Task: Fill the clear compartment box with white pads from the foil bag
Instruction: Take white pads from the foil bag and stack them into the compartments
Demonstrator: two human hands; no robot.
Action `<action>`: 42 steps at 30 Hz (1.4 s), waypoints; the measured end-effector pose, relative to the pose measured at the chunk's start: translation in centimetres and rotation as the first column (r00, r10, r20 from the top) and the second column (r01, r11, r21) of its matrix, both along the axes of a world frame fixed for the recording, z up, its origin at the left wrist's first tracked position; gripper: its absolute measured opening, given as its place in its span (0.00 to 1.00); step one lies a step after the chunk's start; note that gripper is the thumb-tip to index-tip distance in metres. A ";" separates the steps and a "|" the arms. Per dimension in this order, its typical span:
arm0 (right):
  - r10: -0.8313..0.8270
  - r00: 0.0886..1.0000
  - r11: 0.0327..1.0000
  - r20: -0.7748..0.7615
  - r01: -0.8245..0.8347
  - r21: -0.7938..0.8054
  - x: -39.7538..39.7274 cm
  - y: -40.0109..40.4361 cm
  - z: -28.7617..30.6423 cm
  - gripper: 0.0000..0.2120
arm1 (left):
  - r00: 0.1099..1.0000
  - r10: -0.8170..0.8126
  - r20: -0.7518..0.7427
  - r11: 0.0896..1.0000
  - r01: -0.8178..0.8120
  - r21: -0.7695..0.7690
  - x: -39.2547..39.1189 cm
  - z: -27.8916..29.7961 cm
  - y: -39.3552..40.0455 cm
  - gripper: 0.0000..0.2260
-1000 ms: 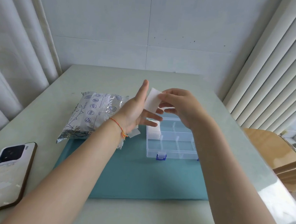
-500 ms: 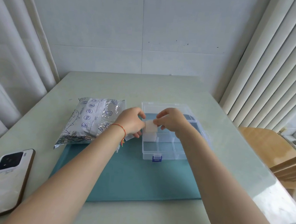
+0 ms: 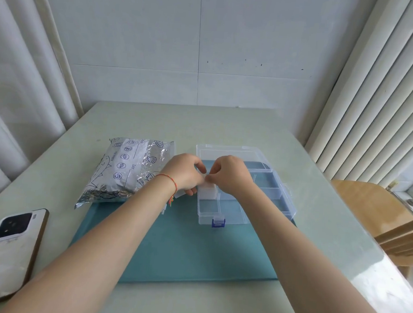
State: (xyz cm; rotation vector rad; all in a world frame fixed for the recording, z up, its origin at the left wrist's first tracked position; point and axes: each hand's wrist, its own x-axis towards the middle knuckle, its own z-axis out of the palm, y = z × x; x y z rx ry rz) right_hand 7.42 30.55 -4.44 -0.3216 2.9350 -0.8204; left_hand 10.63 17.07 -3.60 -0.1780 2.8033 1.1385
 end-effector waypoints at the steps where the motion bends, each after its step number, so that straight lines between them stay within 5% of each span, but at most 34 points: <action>1: 0.012 1.000 1.000 -0.006 -0.012 0.024 0.0 0.1 0.1 0.05 | 1.000 -0.004 0.004 1.000 0.004 -0.016 0.0 0.0 0.0 0.10; 42: 0.112 0.982 0.965 0.154 -0.144 0.218 1.1 0.1 3.1 0.13 | 1.000 0.010 0.004 0.998 -0.010 -0.057 0.4 0.6 0.5 0.01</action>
